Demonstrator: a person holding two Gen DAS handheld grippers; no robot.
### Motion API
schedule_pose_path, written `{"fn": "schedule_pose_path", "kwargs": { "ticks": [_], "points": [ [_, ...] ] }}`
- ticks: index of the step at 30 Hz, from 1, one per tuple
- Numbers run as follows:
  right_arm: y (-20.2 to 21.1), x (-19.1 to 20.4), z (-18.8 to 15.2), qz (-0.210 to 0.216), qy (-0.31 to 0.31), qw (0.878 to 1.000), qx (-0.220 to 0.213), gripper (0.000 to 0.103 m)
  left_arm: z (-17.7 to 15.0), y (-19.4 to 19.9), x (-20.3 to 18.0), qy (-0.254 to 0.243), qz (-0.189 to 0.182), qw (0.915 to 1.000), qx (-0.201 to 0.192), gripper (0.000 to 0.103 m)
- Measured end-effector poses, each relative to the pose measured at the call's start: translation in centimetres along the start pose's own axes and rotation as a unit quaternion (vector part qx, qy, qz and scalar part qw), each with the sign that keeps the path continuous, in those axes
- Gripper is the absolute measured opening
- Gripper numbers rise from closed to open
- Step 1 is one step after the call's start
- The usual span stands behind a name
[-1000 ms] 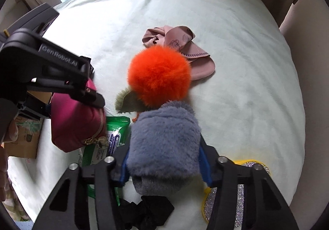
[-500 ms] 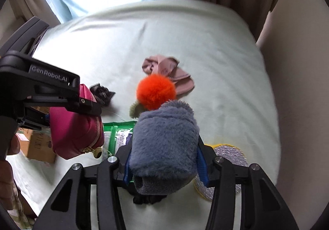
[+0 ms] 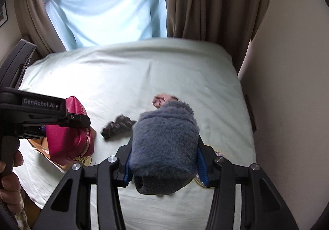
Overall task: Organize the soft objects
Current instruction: 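Carry the pink pouch and grey sock over the cardboard box with both tools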
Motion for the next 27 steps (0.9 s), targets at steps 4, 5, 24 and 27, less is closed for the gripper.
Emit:
{"fn": "schedule_pose_path", "kwargs": {
  "ticks": [4, 5, 24, 27],
  "points": [
    [3.1, 3.1, 0.9, 0.000, -0.002, 1.000, -0.024, 0.046, 0.4, 4.5, 2.1, -0.026, 0.001, 0.9993, -0.027, 0.051],
    [4.0, 4.0, 1.0, -0.001, -0.001, 1.000, -0.030, 0.046, 0.4, 5.3, 2.7, -0.031, 0.002, 0.9990, -0.032, 0.051],
    [2.1, 26.1, -0.3, 0.020, -0.006, 1.000, -0.008, 0.046, 3.2, 11.7, 25.1, -0.108, 0.054, 0.9925, -0.019, 0.051],
    [-0.4, 28.7, -1.0, 0.003, -0.022, 1.000, 0.012, 0.046, 3.8, 10.5, 28.6, -0.130, 0.074, 0.9887, -0.005, 0.051]
  ]
}}
Point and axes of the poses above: each gripper's, at about its wrist camera, not at the fingertips, and y roughly against the way its jaws point, x to its left, z to its top, the point moved 3 cm from there along -y, roughly the way its jaws point, and after that the axes turned 9 degrees about -y, right-handed, at the moved point
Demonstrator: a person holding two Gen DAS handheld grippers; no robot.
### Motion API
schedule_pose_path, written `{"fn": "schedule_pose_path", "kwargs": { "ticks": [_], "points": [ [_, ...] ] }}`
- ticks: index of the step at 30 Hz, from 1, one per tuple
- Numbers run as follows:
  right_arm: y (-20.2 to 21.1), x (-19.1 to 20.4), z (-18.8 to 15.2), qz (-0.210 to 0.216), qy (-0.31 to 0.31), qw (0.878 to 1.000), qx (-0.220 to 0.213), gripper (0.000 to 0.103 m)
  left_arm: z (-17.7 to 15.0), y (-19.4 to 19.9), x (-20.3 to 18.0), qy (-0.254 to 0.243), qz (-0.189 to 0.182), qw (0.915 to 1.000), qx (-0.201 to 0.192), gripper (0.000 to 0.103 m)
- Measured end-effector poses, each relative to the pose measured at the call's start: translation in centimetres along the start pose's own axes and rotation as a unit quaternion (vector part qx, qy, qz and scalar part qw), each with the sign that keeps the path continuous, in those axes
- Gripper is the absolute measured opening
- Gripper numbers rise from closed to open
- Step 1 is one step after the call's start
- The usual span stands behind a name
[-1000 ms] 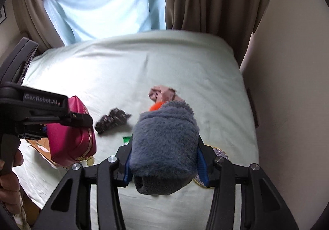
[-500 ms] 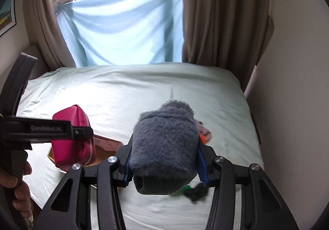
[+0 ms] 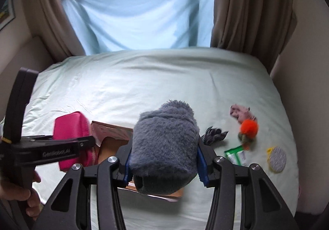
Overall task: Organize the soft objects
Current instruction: 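Carry the pink pouch and grey sock over the cardboard box with both tools, then open both tools to drop the pouch and sock into the box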
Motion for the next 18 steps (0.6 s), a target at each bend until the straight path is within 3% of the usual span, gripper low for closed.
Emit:
{"fn": "schedule_pose_path", "kwargs": {
  "ticks": [7, 13, 18],
  "points": [
    [-6.5, 2.4, -2.8, 0.017, -0.061, 0.993, 0.101, 0.046, -0.4, -4.8, 4.4, -0.037, 0.024, 0.9978, 0.050, 0.051],
    [-12.9, 1.4, -4.0, 0.014, -0.114, 0.978, 0.176, 0.046, 0.0, -9.7, 4.0, -0.057, 0.025, 0.9940, 0.090, 0.051],
    [-16.4, 1.7, -3.8, 0.008, -0.121, 0.970, 0.211, 0.046, 0.7, -13.0, 2.9, -0.090, 0.033, 0.9889, 0.114, 0.051]
  ]
}}
Point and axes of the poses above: each gripper's, at about its wrist camera, not at the fingertips, and y roughly against the way its jaws point, x to its left, z to its top, the point moved 3 cm from there along -y, roughly the way its jaws point, and after that the axes turned 9 degrees about -y, right-handed, at the moved point
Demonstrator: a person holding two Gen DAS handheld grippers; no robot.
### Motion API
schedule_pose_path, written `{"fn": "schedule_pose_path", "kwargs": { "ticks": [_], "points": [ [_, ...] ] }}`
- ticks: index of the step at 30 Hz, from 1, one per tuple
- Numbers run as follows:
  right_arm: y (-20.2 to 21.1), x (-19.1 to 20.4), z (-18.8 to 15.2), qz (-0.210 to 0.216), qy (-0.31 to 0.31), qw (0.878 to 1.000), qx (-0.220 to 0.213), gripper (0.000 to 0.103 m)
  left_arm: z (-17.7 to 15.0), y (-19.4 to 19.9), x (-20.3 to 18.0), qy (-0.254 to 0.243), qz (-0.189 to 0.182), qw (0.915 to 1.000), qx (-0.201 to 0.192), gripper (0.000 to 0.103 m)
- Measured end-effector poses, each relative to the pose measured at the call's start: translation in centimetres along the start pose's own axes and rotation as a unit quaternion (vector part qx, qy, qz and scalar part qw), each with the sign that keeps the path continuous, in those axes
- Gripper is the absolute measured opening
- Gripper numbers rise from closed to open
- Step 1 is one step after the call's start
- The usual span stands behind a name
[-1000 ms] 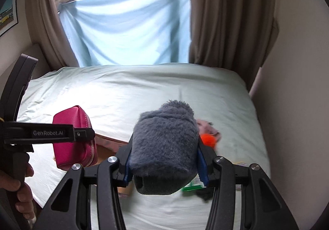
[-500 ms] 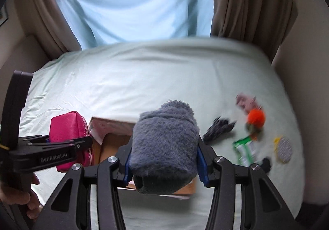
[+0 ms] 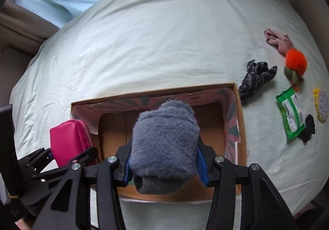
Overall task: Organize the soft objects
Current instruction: 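Open both tools to drop the pouch and sock into the box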
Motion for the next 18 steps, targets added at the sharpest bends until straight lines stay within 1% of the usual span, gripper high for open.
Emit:
{"fn": "schedule_pose_path", "kwargs": {
  "ticks": [4, 5, 7, 8, 9, 10, 11, 15, 18],
  "points": [
    [-2.5, -0.1, 0.8, 0.000, -0.004, 1.000, 0.029, 0.046, 1.0, -1.2, -0.9, -0.027, 0.021, 0.9994, 0.008, 0.051],
    [-3.1, -0.2, 0.9, 0.001, -0.008, 0.999, 0.039, 0.048, 1.2, -1.4, -1.2, -0.034, 0.018, 0.9992, 0.007, 0.055],
    [-3.9, -0.2, 1.1, -0.011, -0.007, 0.999, 0.046, 0.056, 1.3, -1.2, -1.5, -0.047, 0.014, 0.9988, 0.002, 0.074],
    [-4.2, -0.2, 1.2, -0.017, -0.003, 0.999, 0.048, 0.071, 1.3, -1.1, -1.7, -0.059, 0.010, 0.9982, -0.002, 0.101],
    [-4.4, -0.1, 1.2, -0.018, 0.000, 0.999, 0.050, 0.090, 1.3, -0.9, -2.0, -0.067, 0.009, 0.9977, -0.005, 0.103],
    [-4.6, -0.2, 1.2, -0.016, 0.003, 0.999, 0.051, 0.097, 1.1, -0.7, -2.1, -0.079, 0.005, 0.9968, -0.009, 0.103],
    [-4.6, -0.3, 1.2, -0.017, 0.007, 0.999, 0.050, 0.101, 0.8, -0.6, -2.2, -0.086, 0.002, 0.9962, -0.007, 0.103],
    [-4.5, -0.6, 1.0, -0.042, 0.040, 0.997, 0.041, 0.101, -0.2, -0.4, -2.1, -0.094, 0.008, 0.9955, -0.004, 0.103],
    [-3.7, -1.0, 0.9, -0.036, 0.038, 0.998, 0.025, 0.101, -0.6, 0.2, -1.7, -0.081, 0.010, 0.9966, -0.009, 0.103]
  ]
}}
Point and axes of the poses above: each gripper's, at about its wrist camera, not at the fingertips, and y roughly against the way its jaws point, x to its left, z to its top, the point moved 3 cm from there along -y, roughly the way its jaws point, and after that the axes turned 9 degrees about -y, right-handed, at the moved point
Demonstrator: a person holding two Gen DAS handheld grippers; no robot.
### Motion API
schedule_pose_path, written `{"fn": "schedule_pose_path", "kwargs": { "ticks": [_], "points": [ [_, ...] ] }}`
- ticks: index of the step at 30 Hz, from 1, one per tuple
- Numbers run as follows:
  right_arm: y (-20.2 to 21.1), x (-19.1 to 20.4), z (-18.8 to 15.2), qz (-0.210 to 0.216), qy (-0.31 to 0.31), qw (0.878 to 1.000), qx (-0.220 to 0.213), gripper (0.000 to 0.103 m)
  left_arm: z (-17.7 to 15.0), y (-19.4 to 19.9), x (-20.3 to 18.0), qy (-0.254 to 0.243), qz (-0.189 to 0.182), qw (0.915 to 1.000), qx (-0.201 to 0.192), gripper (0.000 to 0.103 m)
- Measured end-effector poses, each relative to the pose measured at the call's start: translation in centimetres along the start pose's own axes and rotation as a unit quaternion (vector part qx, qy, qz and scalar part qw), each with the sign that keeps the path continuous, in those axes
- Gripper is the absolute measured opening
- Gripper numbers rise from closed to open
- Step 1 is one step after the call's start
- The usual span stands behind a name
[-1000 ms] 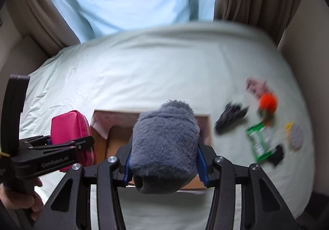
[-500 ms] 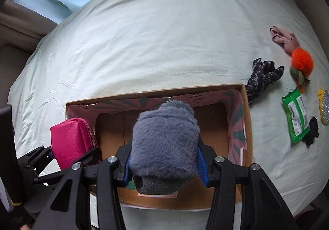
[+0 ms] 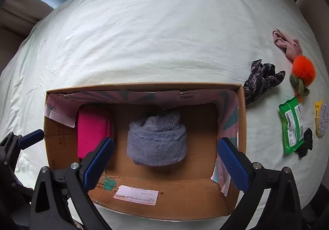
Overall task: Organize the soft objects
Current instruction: 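Open both tools to drop the pouch and sock into the box, then lift both tools away from the box toward the remaining items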
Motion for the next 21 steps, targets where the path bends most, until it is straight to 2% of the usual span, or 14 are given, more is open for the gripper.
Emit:
{"fn": "schedule_pose_path", "kwargs": {
  "ticks": [5, 11, 21],
  "points": [
    [1.5, -0.4, -0.3, 0.011, -0.017, 1.000, -0.015, 0.101, -0.3, 1.7, 0.5, 0.015, 0.011, 0.9996, -0.020, 0.103],
    [4.8, 0.1, -1.2, 0.023, -0.004, 0.999, -0.044, 0.101, -1.2, 5.0, 0.6, 0.024, 0.026, 0.9981, -0.051, 0.103],
    [14.1, 0.3, -4.5, 0.039, 0.020, 0.988, -0.147, 0.101, -3.9, 14.0, -0.7, 0.039, 0.052, 0.9888, -0.134, 0.103]
  ]
}}
Point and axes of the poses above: each gripper's, at about its wrist camera, not at the fingertips, and y roughly against the way its jaws point, x to its left, z to its top, the point moved 3 cm from there along -y, roughly the way its jaws point, and after that the axes turned 9 degrees about -y, right-handed, at the moved point
